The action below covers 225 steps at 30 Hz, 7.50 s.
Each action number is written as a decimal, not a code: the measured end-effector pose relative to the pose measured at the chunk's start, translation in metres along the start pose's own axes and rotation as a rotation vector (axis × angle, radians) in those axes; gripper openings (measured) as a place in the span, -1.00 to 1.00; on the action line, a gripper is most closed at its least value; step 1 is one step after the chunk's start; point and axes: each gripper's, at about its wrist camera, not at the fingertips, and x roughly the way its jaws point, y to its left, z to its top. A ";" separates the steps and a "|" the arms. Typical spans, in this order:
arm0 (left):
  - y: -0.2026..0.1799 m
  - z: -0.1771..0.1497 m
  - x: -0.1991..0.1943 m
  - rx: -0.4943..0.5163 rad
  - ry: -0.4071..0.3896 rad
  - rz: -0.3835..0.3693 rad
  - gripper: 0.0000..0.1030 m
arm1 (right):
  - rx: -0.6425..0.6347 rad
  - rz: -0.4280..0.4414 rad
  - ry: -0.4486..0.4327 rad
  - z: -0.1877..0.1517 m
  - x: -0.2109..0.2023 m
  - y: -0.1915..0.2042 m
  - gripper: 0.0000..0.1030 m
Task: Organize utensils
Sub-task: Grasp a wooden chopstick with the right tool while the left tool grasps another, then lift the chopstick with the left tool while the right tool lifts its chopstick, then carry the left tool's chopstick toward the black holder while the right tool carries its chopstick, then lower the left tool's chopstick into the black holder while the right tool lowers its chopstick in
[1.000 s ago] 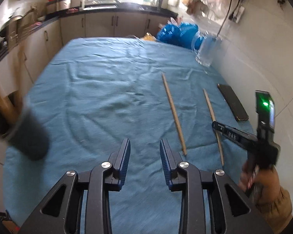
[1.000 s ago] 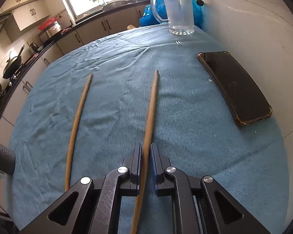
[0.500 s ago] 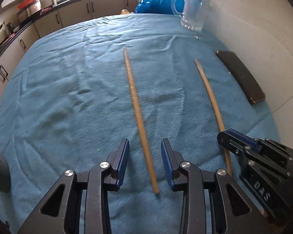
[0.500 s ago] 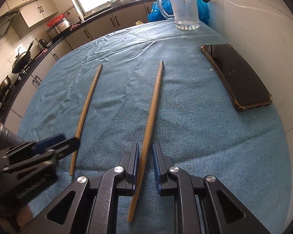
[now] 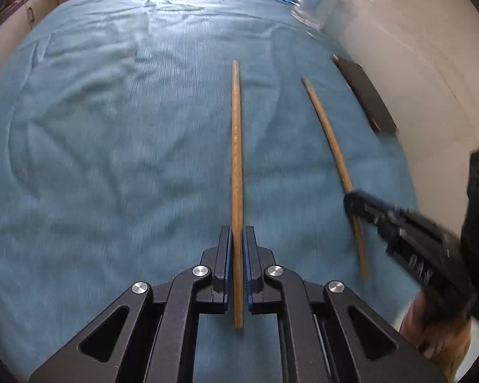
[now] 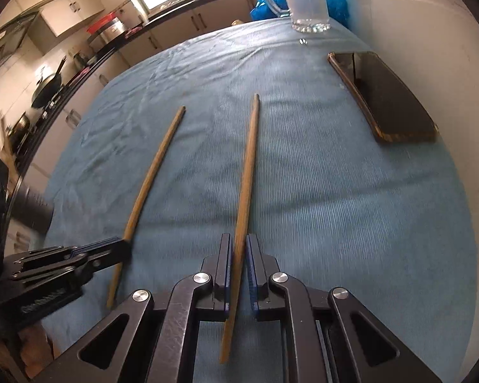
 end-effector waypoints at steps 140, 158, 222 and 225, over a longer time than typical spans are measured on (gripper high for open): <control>0.090 -0.051 -0.234 -0.185 -0.719 0.300 -0.87 | -0.372 0.235 -0.583 0.043 -0.117 0.230 -0.85; 0.098 -0.054 -0.235 -0.182 -0.705 0.274 -0.87 | -0.369 0.271 -0.548 0.045 -0.101 0.251 -0.85; 0.175 -0.098 -0.337 -0.266 -0.873 0.325 -0.87 | -0.477 0.456 -0.571 0.078 -0.104 0.354 -0.85; 0.183 -0.093 -0.352 -0.272 -0.916 0.307 -0.87 | -0.465 0.480 -0.589 0.084 -0.108 0.363 -0.85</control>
